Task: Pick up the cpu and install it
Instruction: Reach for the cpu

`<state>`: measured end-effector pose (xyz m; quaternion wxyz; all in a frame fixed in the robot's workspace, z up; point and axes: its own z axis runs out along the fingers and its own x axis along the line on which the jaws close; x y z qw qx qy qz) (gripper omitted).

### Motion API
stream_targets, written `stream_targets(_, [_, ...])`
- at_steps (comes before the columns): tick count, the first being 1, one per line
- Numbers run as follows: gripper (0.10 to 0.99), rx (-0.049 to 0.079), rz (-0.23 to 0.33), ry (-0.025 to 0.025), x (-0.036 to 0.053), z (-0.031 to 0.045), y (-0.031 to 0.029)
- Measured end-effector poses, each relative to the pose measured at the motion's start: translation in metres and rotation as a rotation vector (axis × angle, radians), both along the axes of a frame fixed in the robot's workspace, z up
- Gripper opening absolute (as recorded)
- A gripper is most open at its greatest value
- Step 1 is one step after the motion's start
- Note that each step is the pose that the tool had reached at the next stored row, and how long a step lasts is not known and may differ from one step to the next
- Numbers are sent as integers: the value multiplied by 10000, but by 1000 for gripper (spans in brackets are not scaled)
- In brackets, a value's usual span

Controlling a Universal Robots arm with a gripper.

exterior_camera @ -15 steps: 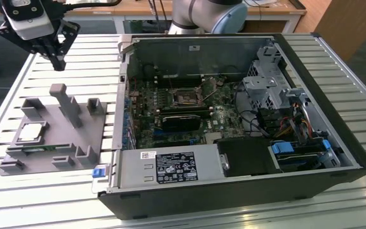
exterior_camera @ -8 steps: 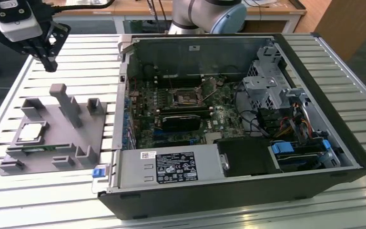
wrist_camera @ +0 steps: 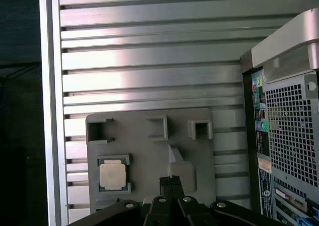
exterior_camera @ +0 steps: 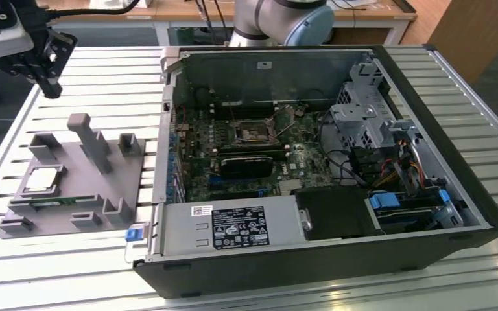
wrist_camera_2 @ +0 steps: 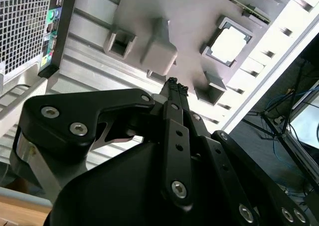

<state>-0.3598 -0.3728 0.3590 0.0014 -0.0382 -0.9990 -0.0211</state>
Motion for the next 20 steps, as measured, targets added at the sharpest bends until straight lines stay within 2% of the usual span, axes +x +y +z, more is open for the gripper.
stream_targets(4, [122,1,0,5,-170,-25,3])
stream_targets(6, [122,-3,1,10,-211,-33,-22])
stream_targets(17, [122,-12,2,26,-258,-57,-307])
stream_targets(20, [122,-24,1,25,-305,-68,-322])
